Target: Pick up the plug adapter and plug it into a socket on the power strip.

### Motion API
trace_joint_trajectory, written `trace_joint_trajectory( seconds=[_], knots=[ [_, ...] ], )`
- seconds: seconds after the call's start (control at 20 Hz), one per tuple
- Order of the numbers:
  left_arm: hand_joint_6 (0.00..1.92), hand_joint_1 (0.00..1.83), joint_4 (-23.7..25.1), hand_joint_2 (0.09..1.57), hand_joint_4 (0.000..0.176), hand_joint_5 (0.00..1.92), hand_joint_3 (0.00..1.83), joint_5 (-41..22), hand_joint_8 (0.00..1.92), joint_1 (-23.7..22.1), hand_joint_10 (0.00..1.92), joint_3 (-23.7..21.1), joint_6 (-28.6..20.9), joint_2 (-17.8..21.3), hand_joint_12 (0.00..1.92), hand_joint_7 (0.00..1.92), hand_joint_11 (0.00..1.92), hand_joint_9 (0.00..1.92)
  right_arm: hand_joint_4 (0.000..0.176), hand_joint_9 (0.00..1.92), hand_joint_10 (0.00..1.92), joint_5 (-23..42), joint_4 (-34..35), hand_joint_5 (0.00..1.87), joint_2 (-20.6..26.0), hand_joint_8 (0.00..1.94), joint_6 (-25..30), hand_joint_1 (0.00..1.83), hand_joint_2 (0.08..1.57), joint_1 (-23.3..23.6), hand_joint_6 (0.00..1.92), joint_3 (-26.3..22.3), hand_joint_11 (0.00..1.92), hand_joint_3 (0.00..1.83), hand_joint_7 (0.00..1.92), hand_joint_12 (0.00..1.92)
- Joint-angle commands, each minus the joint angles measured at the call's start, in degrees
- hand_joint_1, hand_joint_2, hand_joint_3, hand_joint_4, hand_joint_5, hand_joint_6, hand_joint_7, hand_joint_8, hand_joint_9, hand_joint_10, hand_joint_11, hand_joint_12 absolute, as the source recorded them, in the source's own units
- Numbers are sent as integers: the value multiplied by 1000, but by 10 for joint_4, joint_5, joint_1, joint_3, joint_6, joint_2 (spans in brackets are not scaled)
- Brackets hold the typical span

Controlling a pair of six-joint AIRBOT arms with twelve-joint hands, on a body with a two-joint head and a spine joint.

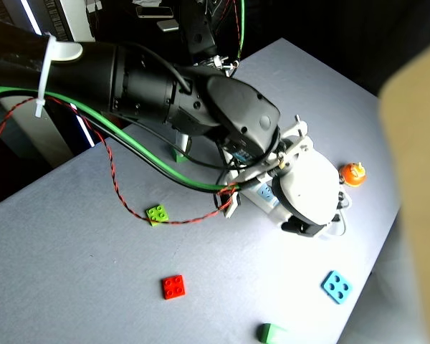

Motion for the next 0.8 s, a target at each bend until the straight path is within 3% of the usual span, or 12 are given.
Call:
trace_joint_trajectory(
  seconds=[0.0,0.6,0.75],
  knots=[
    [0,0,14,1169,0,0,4,34,1,3,0,-3,-8,-9,0,2,0,0,0,919,1175,-37,-19,940,-2,1271,-2,1248,1141,2,868,3,944,0,947,1397],
    [10,0,14,1161,0,41,0,34,9,5,4,-3,-8,-13,22,38,41,11,0,957,1091,-65,-26,974,-12,1198,-7,1253,1123,-8,822,21,978,0,986,1299],
    [6,0,33,1164,0,35,1,34,4,7,0,-3,-17,-13,18,32,28,4,0,931,1179,-64,-25,924,-14,1280,-9,1253,1142,-6,873,21,966,2,950,1370]
  ],
)
